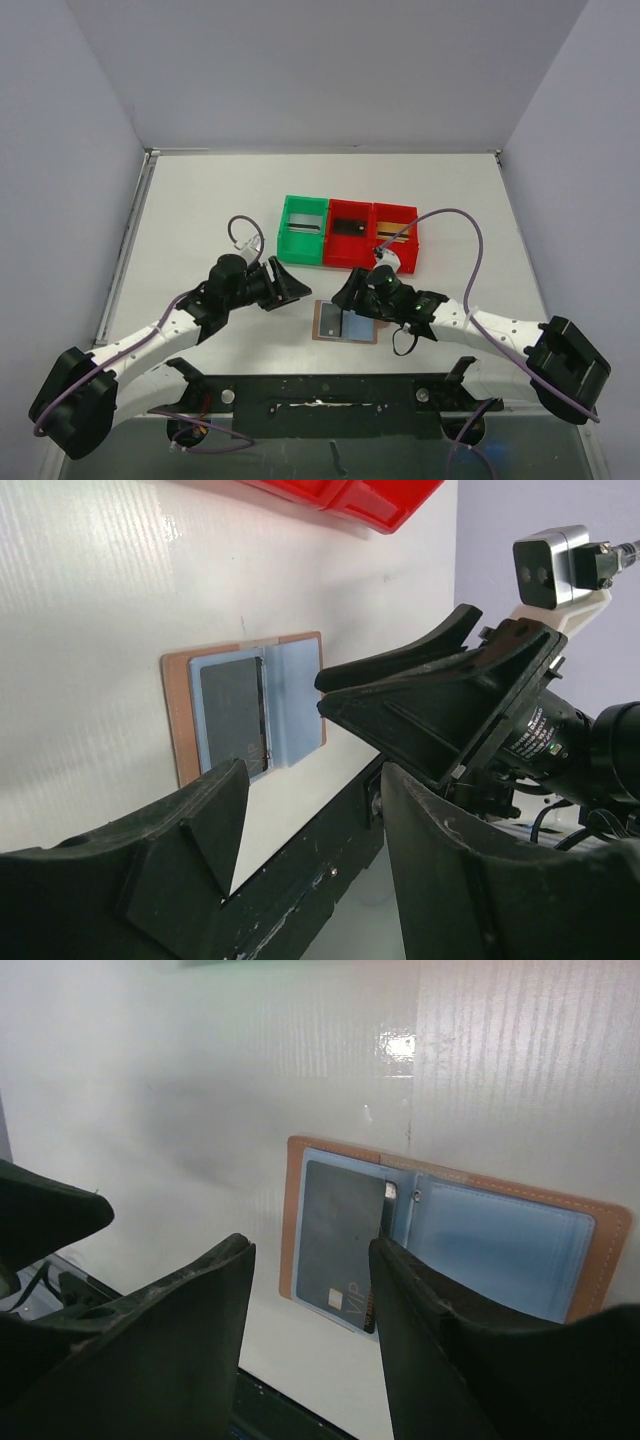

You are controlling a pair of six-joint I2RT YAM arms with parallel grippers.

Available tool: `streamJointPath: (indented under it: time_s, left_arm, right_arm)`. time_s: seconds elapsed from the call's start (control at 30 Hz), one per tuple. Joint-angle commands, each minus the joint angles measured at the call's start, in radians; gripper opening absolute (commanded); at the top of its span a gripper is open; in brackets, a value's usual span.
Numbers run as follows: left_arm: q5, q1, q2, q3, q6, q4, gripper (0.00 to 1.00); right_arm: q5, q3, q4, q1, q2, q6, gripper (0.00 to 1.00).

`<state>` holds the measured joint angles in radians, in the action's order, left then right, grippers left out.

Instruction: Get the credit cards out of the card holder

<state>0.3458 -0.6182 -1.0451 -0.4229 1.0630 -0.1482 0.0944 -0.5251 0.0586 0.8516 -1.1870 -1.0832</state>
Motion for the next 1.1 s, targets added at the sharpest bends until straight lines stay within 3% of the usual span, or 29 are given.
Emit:
streamJointPath:
  time_s: [0.0,0.73,1.07]
  left_arm:
    - [0.029,-0.001,-0.021,-0.004,-0.002,-0.108,0.53]
    - [0.041,-0.084,-0.241,-0.075,-0.048,-0.156,0.47]
    - [0.009,-0.153,-0.422,-0.160,-0.113,-0.119,0.32]
  right_arm:
    - [0.004,0.009,-0.103,0.004,0.001,-0.044,0.48]
    - [-0.140,0.115,-0.213,-0.071,-0.151,-0.101,0.47]
    - [-0.158,0.122,-0.217,-0.086,-0.162,-0.101,0.43]
